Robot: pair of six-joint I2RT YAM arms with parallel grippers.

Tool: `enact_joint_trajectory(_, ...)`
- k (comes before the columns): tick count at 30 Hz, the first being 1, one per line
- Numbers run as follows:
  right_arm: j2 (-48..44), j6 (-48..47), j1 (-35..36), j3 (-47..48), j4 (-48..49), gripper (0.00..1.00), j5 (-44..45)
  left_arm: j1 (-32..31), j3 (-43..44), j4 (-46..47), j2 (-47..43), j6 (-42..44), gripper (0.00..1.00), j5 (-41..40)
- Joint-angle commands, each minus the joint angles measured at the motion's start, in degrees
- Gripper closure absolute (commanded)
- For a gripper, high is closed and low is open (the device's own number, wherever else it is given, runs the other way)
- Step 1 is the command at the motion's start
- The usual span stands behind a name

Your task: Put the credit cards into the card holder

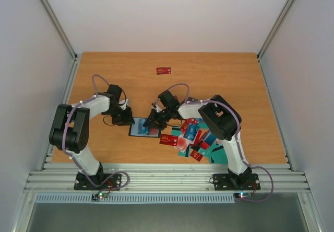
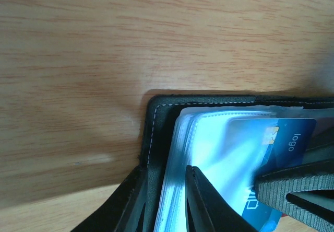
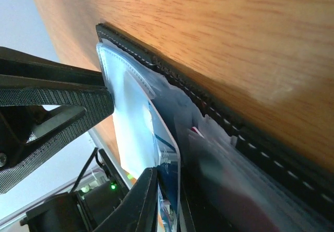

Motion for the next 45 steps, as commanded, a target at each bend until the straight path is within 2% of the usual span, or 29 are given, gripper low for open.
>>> enact_joint_trajectory(1,1.8,-1.6,0.7,0.7,-7.0,0.86,5.5,-0.5,-1.8,-3.1,-0.1,0.1,0.77,0.5)
enact_joint_trajectory(9,-0.3,-6.1,0.7,3.2,-15.5,0.71,6.9,-0.5,-1.7,-2.6,0.1,-0.3,0.78,0.5)
enact_joint_trajectory(17,-1.3,-9.7,0.7,7.4,-25.6,0.61,9.0,-0.5,-1.7,-2.2,0.3,-0.2,0.78,0.4)
enact_joint_trajectory(38,2.1,-13.7,3.5,21.1,-45.4,0.57,14.4,-0.5,-1.7,-4.9,-4.9,-0.5,0.77,-0.2)
enact_joint_trajectory(45,4.2,-14.1,3.8,24.4,-50.2,0.55,15.2,-0.5,-2.8,-4.3,-2.7,0.3,0.78,-0.8)
